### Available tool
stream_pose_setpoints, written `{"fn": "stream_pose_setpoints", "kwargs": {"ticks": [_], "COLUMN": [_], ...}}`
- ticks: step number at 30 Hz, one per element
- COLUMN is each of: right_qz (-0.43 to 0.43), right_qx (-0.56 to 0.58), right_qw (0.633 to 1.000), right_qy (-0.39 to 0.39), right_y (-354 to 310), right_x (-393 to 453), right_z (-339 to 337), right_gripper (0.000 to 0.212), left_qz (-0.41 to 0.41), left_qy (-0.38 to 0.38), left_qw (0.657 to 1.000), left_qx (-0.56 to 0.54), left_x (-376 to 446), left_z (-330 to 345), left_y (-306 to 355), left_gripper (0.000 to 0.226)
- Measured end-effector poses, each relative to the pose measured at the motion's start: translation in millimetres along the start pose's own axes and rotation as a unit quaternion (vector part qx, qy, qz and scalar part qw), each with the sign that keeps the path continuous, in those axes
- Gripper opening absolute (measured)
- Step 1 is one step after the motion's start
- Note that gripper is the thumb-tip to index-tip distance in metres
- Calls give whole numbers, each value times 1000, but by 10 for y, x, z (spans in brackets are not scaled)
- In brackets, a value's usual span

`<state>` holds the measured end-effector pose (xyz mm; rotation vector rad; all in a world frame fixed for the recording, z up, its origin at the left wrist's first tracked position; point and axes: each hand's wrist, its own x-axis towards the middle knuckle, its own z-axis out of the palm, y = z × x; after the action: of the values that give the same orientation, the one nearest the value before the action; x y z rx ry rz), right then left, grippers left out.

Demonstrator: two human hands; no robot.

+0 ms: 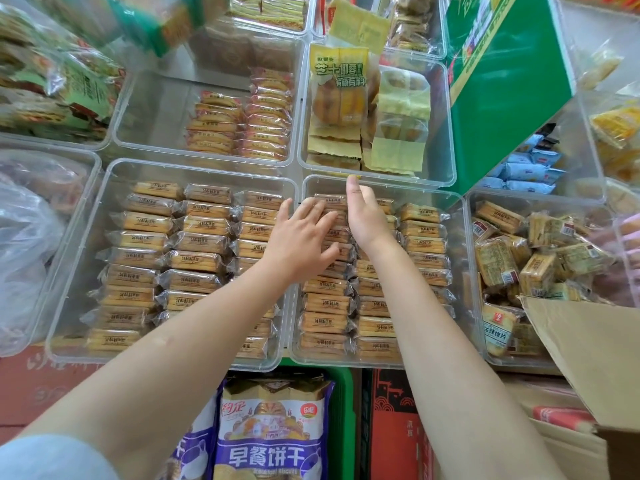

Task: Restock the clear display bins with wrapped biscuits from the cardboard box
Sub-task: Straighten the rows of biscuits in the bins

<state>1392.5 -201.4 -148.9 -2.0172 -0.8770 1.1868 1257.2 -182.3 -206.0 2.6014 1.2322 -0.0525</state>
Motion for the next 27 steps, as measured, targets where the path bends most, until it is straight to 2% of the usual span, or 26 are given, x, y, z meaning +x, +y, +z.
{"fn": "stream_pose_setpoints", "kwargs": {"ticks": [4, 9, 12, 14, 15, 17, 19, 24, 27], "right_qz": [-14, -56, -70, -95, -101, -97, -74, -77, -70], "right_qx": [-15, -47, -113, -180, -205, -256, -300, -361, -426], "right_qw": [1000, 997, 989, 967, 958, 949, 943, 918, 893], "right_qy": [-14, -18, 66, 154, 174, 158, 126, 145, 126], "right_y": [-3, 37, 125, 205, 236, 260, 243, 207, 175], "right_x": [48, 56, 162, 244, 283, 341, 370, 422, 432], "right_z": [-11, -9, -52, -86, -96, -81, -26, 69, 67], "right_gripper": [61, 48, 33, 23, 20, 18, 25, 29, 33], "left_qz": [-3, -5, -5, -6, -10, -18, -21, -23, -33], "left_qy": [22, 29, 24, 17, 14, 8, 3, -9, 20], "left_qw": [999, 999, 999, 1000, 1000, 1000, 1000, 1000, 999], "left_qx": [-23, -32, -29, -24, -21, -17, -12, 1, -2], "left_x": [-2, 2, 1, -5, -9, -18, -23, -13, -22], "left_z": [20, 32, 13, 3, -3, -11, -12, -25, 13], "left_y": [-10, -15, -17, -14, -13, -7, -4, -3, -6], "left_gripper": [58, 60, 60, 60, 61, 64, 65, 65, 70]}}
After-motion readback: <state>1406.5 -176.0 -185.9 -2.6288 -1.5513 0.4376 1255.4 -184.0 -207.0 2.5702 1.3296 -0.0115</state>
